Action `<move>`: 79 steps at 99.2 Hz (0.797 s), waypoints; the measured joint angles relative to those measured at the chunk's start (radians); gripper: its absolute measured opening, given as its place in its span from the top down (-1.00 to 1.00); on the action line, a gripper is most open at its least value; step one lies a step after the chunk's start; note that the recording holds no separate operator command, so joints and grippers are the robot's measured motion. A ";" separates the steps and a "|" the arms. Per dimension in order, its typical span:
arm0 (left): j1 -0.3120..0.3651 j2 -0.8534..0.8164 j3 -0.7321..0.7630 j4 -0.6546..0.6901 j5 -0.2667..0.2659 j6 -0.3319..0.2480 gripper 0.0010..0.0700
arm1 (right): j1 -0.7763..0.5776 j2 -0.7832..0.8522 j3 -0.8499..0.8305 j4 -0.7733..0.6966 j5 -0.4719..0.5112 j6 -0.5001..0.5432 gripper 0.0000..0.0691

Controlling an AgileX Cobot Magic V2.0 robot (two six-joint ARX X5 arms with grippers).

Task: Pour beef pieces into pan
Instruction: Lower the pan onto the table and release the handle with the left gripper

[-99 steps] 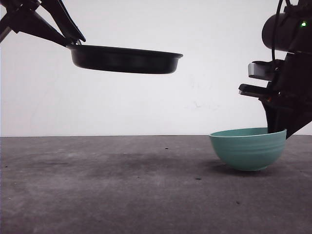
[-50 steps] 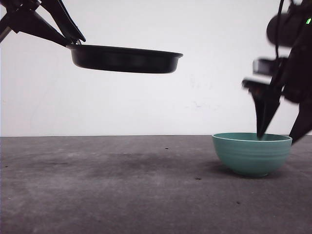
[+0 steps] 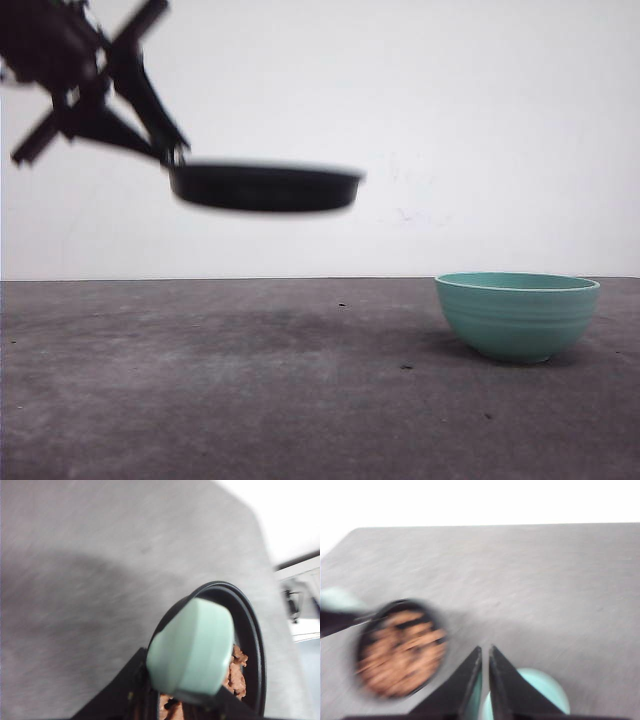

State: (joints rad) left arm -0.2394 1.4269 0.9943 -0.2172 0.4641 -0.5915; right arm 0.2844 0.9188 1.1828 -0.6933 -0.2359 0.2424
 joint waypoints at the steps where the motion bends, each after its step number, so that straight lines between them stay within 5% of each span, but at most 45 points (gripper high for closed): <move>1: 0.000 0.011 0.000 0.000 0.001 0.000 0.87 | 0.003 -0.008 0.000 -0.008 0.001 0.000 0.96; 49: 0.002 0.294 0.000 0.071 0.041 0.000 0.79 | 0.025 -0.216 0.000 -0.232 0.083 0.002 0.97; 57: 0.001 0.294 0.001 0.074 0.042 -0.003 0.42 | 0.025 -0.228 0.000 -0.245 0.083 0.002 0.97; 73: 0.002 0.293 0.007 0.062 0.065 -0.015 -0.79 | 0.025 -0.235 0.000 -0.246 0.083 0.006 0.97; 79: 0.006 0.287 0.007 0.044 0.079 -0.020 -0.99 | 0.025 -0.235 0.000 -0.247 0.083 0.007 0.97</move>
State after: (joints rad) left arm -0.2329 1.7142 1.0012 -0.1730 0.5434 -0.6113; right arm 0.3096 0.6838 1.1828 -0.9401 -0.1532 0.2497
